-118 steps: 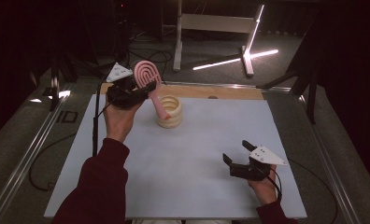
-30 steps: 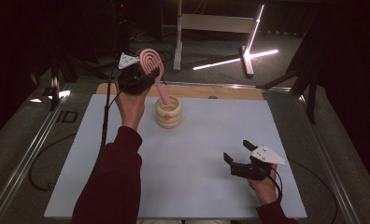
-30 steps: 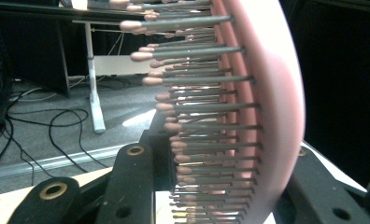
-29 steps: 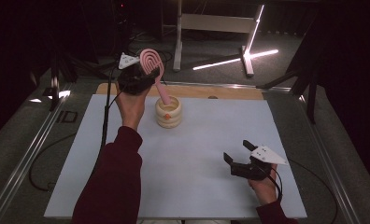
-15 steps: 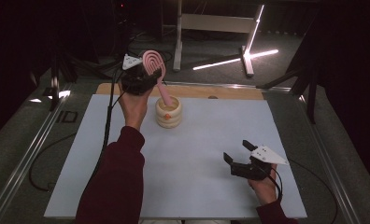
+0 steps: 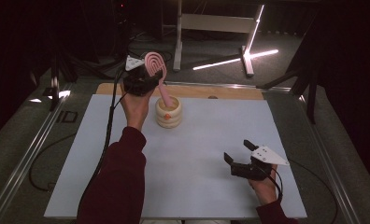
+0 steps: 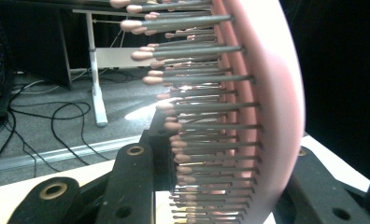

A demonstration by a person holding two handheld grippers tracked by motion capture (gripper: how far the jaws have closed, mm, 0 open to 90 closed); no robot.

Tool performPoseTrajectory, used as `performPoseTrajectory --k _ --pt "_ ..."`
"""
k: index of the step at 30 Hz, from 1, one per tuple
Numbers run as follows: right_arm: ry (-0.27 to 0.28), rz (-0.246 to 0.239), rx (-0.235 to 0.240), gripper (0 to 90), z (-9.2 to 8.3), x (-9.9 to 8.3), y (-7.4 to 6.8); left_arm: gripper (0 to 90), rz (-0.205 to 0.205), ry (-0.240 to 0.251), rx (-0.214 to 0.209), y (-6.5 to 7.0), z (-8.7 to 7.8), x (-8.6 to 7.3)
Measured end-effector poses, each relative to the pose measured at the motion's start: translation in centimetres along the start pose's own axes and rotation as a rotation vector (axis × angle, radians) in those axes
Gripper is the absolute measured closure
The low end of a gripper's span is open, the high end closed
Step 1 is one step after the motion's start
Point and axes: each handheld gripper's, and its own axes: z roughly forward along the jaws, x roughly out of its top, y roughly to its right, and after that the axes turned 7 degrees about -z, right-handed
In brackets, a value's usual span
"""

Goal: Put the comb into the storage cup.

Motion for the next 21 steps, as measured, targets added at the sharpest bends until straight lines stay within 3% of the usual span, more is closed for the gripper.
performPoseTrajectory --k 21 --pt "0.002 -0.004 0.003 8.6 -0.05 0.06 -0.06 63.6 0.024 -0.015 0.034 0.08 0.73 -0.81"
